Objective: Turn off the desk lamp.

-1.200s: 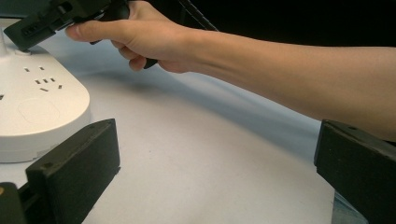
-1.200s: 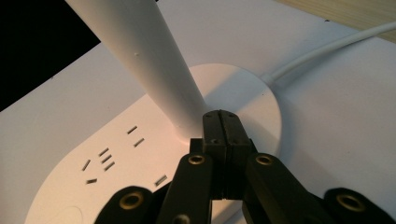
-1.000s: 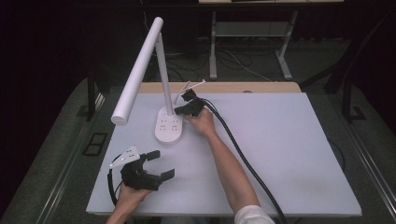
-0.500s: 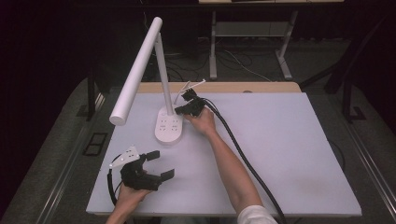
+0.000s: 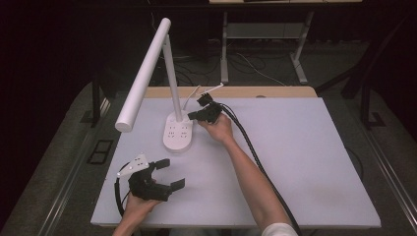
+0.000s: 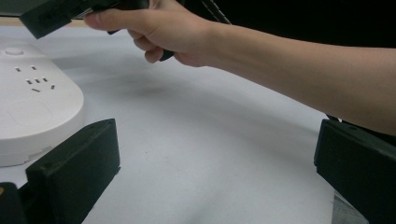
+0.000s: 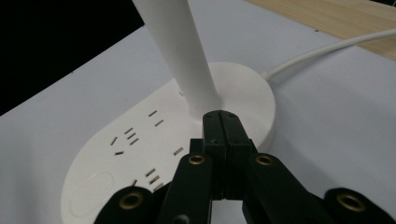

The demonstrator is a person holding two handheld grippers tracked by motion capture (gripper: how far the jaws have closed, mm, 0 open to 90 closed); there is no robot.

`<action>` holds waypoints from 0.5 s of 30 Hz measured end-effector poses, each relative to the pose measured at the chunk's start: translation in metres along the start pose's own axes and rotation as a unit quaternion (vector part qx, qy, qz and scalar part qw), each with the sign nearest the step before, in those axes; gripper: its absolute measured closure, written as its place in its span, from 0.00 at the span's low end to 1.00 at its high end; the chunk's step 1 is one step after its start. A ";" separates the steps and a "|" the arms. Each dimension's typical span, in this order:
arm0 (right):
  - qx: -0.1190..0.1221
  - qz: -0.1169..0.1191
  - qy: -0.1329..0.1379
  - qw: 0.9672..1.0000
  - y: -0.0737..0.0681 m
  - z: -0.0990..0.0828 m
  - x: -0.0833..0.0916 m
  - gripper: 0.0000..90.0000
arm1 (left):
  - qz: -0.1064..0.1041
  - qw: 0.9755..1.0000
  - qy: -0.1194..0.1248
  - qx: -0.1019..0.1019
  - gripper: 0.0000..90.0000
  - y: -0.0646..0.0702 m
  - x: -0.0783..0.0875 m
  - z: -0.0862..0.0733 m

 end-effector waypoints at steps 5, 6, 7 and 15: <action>0.003 0.006 0.004 1.000 -0.004 0.000 0.016 1.00 | 0.000 1.000 0.001 0.001 0.00 0.000 0.000 0.000; 0.011 0.007 0.006 1.000 -0.005 0.000 0.022 1.00 | 0.000 1.000 0.001 0.000 0.00 0.000 -0.001 0.000; 0.015 0.005 0.006 1.000 -0.006 0.000 0.025 1.00 | 0.000 1.000 0.001 0.000 0.00 0.000 -0.001 0.000; 0.021 -0.007 0.006 1.000 -0.004 -0.009 0.055 1.00 | -0.001 1.000 -0.001 -0.001 0.00 0.000 -0.002 0.000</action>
Point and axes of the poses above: each handheld gripper's, and its own axes: x roughly backward along the jaws, z roughly out of its top, y roughly to its right, the point moved 8 cm from there along -x, roughly forward along the jaws, and after that the axes turned 3 degrees about -y, right-handed, at the moved point
